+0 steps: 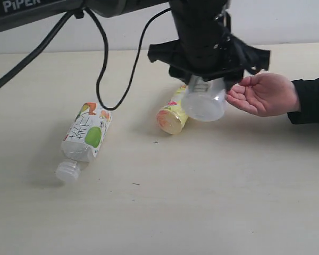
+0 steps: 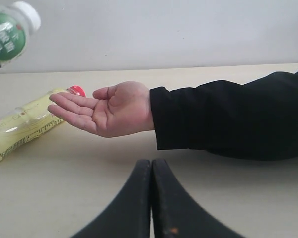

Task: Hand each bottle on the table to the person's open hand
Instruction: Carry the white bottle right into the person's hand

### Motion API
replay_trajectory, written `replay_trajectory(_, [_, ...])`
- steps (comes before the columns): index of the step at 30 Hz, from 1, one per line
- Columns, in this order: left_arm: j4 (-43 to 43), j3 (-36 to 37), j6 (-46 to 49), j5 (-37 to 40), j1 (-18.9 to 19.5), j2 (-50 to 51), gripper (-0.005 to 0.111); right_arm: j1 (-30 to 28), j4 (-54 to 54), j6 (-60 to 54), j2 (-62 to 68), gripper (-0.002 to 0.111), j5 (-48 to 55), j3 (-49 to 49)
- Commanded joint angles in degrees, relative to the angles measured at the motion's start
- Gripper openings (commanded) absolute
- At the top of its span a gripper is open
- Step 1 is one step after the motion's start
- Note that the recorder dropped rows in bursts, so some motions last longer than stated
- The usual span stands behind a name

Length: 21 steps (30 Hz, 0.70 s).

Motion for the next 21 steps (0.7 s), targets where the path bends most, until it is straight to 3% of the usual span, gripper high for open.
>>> replay_trajectory(1, [-1.2,-8.3,-3.4,-2.1,-3.2,2.1,0.000,-0.3,0.3,0.0,-0.3,0.000,-0.5,0.3])
replay_trajectory(8, [-1.6,-17.8,-11.5,-7.5,-4.0,7.5,0.000,-0.3,0.3,0.0,-0.3,0.000,-0.5,0.3])
replay_trajectory(16, [-2.2,-18.2,-21.1,-19.6,-2.3,12.8,0.000,-0.3,0.3,0.0,-0.3,0.000,-0.5,0.3])
replay_trajectory(21, [-3.5,-18.2,-21.9,-19.1,-0.2,15.8,0.000,-0.3,0.3,0.0,-0.3,0.000,-0.5,0.3])
